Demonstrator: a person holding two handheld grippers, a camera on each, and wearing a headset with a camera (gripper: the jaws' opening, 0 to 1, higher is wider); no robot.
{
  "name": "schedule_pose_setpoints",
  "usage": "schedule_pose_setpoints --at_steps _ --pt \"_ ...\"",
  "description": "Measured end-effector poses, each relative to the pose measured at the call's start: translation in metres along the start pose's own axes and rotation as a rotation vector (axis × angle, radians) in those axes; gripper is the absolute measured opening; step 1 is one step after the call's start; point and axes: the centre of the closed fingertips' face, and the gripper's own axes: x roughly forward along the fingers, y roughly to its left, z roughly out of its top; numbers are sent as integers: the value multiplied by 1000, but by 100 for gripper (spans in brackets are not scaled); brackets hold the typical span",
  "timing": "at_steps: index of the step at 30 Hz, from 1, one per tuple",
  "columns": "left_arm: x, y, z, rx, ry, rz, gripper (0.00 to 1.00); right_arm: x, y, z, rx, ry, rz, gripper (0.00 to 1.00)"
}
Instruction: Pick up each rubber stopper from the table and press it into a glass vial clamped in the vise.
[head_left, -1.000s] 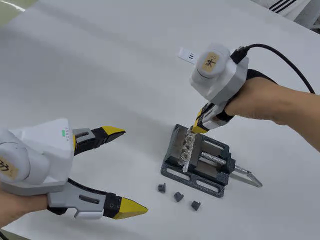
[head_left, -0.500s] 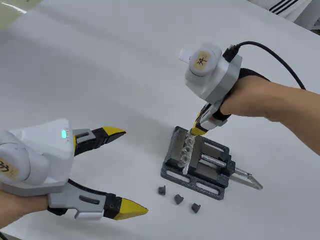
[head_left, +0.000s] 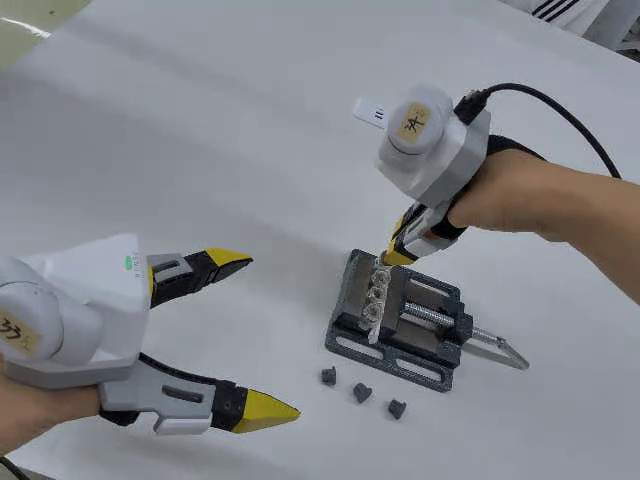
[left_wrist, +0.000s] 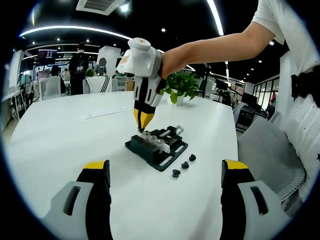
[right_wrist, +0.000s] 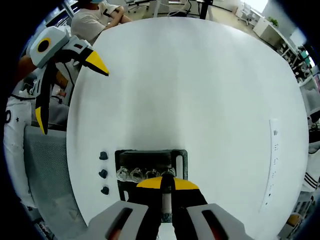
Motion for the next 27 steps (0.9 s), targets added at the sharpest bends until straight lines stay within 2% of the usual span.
schedule_pose_setpoints --at_steps 8,14,23,27 --pt "-2 -2 -1 4 11 0 91 1 -2 -1 50 -89 -2 1" --pt "0 -4 2 12 16 -9 91 0 0 -1 80 -147 -25 1" --pt "0 -9 5 28 31 -21 91 -3 2 -4 110 -195 -39 0" --pt "1 -12 6 34 36 -28 91 -9 2 -6 127 -224 -55 3"
